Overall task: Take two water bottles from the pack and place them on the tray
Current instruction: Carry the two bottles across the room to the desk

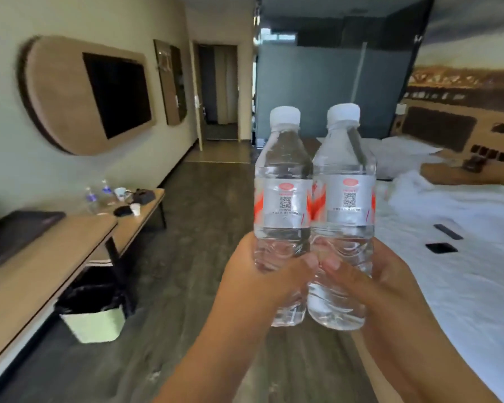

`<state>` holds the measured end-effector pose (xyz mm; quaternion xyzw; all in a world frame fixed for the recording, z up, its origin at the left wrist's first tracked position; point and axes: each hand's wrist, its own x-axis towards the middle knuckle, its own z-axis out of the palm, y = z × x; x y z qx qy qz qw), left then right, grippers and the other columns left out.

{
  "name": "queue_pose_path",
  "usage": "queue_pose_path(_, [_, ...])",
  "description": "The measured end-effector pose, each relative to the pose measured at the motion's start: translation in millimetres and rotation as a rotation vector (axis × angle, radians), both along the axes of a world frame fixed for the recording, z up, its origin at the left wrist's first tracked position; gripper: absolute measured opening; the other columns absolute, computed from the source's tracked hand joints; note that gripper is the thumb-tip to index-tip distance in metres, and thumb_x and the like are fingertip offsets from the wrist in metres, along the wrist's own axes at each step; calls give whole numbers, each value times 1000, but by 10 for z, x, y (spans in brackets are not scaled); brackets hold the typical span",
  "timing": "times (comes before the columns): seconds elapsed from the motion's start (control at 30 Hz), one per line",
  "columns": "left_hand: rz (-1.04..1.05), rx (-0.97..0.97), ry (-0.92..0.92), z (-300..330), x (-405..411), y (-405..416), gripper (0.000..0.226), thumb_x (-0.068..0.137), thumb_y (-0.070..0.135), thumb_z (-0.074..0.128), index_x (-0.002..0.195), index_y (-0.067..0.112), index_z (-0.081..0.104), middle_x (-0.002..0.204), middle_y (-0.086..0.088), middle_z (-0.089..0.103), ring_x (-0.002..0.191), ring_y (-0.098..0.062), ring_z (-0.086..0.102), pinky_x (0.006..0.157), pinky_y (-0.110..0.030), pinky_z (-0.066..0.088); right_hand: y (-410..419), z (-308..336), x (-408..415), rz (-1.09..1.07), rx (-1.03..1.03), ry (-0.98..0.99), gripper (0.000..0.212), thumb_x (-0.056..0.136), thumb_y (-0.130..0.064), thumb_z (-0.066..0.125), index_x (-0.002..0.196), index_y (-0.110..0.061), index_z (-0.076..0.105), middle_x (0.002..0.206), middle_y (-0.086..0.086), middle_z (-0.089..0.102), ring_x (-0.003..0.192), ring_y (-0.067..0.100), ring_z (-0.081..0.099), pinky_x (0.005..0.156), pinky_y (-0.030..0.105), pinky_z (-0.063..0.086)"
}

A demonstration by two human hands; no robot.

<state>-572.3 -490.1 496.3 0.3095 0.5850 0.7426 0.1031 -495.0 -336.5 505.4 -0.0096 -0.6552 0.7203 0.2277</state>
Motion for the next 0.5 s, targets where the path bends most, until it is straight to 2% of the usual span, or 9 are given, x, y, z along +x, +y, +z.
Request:
queue_pose_path(0.07, [75,-20,27,-25,-360,-380,25,95,12,75,105,35,79,102,8,85,93,-9,81,73,-17,62,-315,-18,-478,61,21,-15,54,74,-40,88,123,-23,75,119,8,82,109,31,79,93,50,62])
queue_pose_path(0.17, [190,-57,-9,-92,-820,-834,25,91,23,80,114,33,74,110,2,83,99,-15,81,76,-20,63,-707,-78,-1099,112,30,-42,69,59,-56,95,119,-28,77,115,4,83,106,27,81,92,49,60])
queue_pose_path(0.27, [262,-72,-38,-168,-1221,-1129,24,90,23,80,110,34,75,109,-2,83,99,-17,81,78,-23,64,-964,-168,-1640,179,20,-94,81,50,-68,94,119,-29,75,114,3,84,103,25,81,91,51,62])
queue_pose_path(0.43, [446,-99,-107,-333,-1930,-1430,24,85,31,82,108,34,76,109,-2,83,100,-25,80,86,-41,66,-1247,-333,-2601,363,-18,-131,73,52,-64,96,115,-33,77,111,4,84,100,26,82,88,47,62])
queue_pose_path(0.5, [531,-106,-149,-389,-2232,-1523,33,80,41,85,110,37,74,111,2,83,102,-23,79,85,-43,63,-1347,-389,-3015,446,-19,-133,69,56,-60,95,117,-34,77,114,3,84,105,25,81,91,47,61])
